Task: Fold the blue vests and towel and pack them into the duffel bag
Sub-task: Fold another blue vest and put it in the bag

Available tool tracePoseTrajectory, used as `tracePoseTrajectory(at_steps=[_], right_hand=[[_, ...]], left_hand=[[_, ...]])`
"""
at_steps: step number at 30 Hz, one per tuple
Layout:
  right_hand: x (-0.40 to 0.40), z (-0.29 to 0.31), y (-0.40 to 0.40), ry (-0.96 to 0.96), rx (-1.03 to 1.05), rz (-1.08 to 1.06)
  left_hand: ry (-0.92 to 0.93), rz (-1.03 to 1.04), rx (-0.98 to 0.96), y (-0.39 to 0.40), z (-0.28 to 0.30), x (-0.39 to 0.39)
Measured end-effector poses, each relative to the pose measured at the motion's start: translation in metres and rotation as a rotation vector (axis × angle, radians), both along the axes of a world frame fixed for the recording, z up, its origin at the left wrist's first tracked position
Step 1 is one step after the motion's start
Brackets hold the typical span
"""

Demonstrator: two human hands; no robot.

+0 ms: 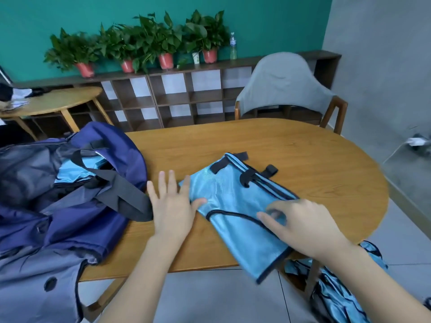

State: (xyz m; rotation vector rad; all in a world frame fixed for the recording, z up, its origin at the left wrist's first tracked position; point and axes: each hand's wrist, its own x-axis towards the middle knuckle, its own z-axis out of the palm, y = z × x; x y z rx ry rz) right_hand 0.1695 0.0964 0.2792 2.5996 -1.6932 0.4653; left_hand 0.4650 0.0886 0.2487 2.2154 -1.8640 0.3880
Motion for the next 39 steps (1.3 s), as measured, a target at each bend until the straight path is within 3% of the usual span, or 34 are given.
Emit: tracePoseTrajectory(at_steps=[4,8,10,12,15,19,25,28,32,39], right_hand=[[-0.002,-0.014,-0.006,-0.16,0.03,0.235],[0.003,-0.018,-0.014,-0.088,0.07,0.251],[0.008,-0.017,-0.015,-0.036,0.116,0.213],[0.013,-0.015,-0.013,-0.031,0.131,0.18],[0.021,-0.01,-0.006,0.002,0.124,0.115],[0.034,-0.011,-0.006,0.071,0.075,0.104],[0.046,-0.026,-0.036,0.002,0.071,0.141],[0.045,-0.027,-0.047,0.017,0.024,0.029],[0.031,-0.024,-0.053,0.063,0.167,-0.195],[0.031,-0.025,-0.048,0.051,0.134,-0.231]], left_hand=[[0.243,-0.049,-0.136,0.002,-0.005,-0.011],[0.492,-0.233,-0.082,0.018,-0.003,-0.047],[0.422,-0.266,0.087,0.028,-0.001,-0.07],[0.233,-0.244,0.278,0.034,-0.002,-0.083],[0.115,-0.309,0.357,0.025,0.0,-0.074],[0.105,-0.386,0.325,0.005,0.0,-0.041],[0.107,-0.516,0.281,0.007,-0.003,-0.041],[0.153,-0.518,0.301,0.009,-0.003,-0.04],[0.16,-0.516,0.303,0.007,-0.006,-0.038],[0.183,-0.505,0.297,0.007,-0.007,-0.039]])
